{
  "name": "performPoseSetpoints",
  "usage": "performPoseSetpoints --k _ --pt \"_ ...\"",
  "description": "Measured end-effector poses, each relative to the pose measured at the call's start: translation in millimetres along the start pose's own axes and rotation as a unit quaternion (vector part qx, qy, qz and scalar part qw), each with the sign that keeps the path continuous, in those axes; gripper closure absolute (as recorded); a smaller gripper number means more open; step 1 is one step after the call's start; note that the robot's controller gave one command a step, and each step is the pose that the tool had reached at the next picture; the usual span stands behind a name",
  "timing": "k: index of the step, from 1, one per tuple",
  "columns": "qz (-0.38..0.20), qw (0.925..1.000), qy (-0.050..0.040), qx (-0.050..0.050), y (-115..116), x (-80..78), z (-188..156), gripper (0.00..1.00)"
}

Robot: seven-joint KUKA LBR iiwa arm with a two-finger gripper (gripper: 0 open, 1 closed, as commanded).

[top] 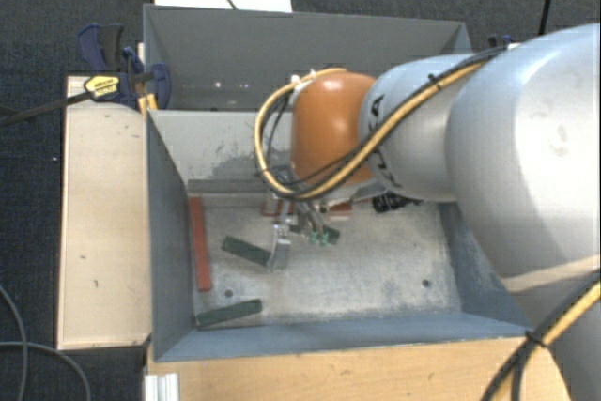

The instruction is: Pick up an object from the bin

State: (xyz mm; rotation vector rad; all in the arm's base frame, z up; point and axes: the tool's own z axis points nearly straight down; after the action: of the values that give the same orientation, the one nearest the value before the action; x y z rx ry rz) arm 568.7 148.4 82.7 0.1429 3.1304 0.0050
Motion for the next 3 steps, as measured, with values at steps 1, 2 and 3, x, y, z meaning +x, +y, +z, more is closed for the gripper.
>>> performPoseSetpoints --k 1,2,3 --pt "-0.082 0.9966 -0.002 -0.001 -18.9 27.1 8.1 1.0" --pt "-0.081 0.9967 0.0012 0.0 -20.6 29.0 11.0 0.0" --pt "-0.08 0.9968 0.0013 0.0 -20.6 29.0 11.0 0.0"
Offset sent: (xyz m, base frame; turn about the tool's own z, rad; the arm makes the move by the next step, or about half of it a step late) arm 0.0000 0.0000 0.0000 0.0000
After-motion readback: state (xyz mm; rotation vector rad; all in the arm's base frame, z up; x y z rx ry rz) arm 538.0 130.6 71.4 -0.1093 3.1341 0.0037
